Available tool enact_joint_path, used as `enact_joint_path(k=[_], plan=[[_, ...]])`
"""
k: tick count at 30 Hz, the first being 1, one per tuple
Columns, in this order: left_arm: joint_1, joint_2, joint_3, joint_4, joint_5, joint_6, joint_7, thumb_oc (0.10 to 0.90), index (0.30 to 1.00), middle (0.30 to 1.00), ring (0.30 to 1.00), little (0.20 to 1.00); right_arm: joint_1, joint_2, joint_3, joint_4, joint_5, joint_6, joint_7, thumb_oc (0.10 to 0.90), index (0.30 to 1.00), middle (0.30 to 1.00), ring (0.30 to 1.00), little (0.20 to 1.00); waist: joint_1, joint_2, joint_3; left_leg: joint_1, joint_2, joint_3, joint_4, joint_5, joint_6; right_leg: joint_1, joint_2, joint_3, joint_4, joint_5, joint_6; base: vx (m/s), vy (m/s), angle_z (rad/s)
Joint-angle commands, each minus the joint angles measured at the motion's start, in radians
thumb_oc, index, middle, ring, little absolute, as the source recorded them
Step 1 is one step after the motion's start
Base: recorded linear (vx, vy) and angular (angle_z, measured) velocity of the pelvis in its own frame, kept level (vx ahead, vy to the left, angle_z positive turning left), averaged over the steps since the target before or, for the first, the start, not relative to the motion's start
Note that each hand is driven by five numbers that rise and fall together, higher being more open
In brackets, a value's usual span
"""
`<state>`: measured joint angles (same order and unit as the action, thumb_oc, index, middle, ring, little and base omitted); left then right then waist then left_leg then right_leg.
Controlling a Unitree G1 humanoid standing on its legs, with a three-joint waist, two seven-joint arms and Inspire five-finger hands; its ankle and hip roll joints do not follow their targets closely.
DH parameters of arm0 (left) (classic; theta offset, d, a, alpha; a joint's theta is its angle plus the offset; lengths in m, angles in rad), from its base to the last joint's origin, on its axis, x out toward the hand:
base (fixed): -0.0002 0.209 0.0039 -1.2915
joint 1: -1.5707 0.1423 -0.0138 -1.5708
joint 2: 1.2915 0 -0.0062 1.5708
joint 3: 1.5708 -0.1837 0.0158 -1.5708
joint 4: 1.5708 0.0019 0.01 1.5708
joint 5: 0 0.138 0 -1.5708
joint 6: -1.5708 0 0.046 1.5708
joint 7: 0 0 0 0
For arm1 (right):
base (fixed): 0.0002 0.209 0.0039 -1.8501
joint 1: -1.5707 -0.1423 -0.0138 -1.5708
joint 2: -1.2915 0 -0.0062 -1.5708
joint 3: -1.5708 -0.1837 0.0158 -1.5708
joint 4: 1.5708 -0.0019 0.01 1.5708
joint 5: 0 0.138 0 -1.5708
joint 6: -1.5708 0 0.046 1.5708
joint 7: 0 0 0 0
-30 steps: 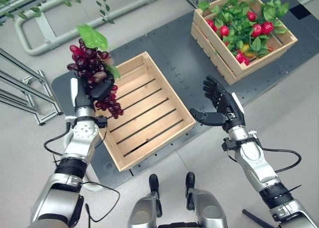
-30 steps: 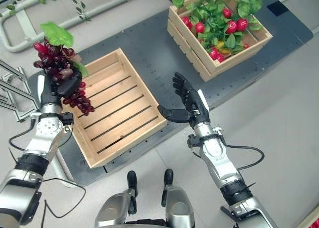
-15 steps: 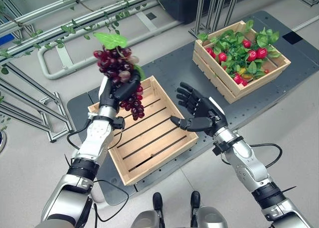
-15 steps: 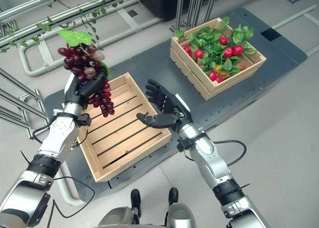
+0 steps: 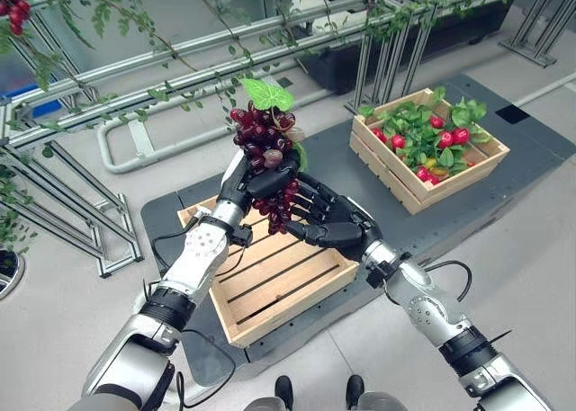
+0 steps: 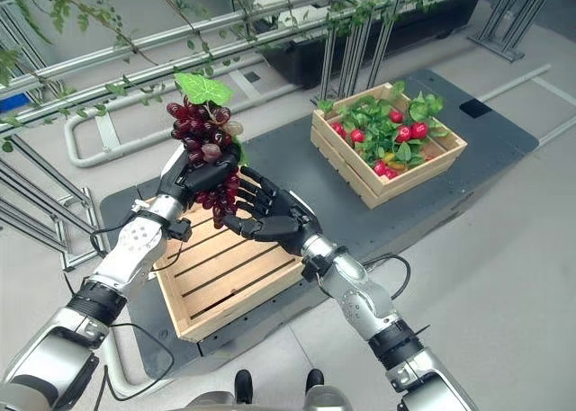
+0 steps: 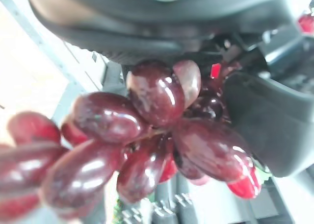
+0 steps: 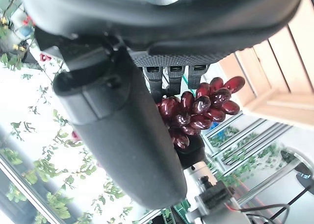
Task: Pick up the fruits from the basket on one side to the basket on the other side
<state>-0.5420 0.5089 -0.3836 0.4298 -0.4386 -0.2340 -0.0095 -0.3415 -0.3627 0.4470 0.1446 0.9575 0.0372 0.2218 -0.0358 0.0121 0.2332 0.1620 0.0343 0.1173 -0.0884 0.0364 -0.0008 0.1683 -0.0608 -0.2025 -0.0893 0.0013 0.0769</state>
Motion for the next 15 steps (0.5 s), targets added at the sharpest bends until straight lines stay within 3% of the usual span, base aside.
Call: enact_joint_path(k=[1,15], plan=[[-0.077,-0.057,-0.023,-0.061,-0.039,-0.187,-0.040,0.400,0.300,0.300,0.300,0.300,-0.038,0.105,0.023,-0.011,0.101,-0.047,0.038,0.800,0.900,0.900,0.900,0.900,0.017,0.002,-0.182,-0.001,-0.014,-0.002,0.001,-0.109,-0.031,-0.005,-0.011,0.000,0.002,-0.051,-0.014,0.00,0.000,0.00],[-0.045,-0.105,-0.060,-0.075,-0.024,-0.167,-0.078,0.400,0.300,0.300,0.300,0.300,-0.072,0.150,0.013,-0.021,0.168,-0.055,0.010,0.800,0.900,0.900,0.900,0.900,0.025,-0.004,-0.198,0.026,-0.009,-0.006,0.001,-0.119,-0.026,0.016,-0.008,0.005,0.002,-0.056,-0.018,0.01,-0.003,0.00]])
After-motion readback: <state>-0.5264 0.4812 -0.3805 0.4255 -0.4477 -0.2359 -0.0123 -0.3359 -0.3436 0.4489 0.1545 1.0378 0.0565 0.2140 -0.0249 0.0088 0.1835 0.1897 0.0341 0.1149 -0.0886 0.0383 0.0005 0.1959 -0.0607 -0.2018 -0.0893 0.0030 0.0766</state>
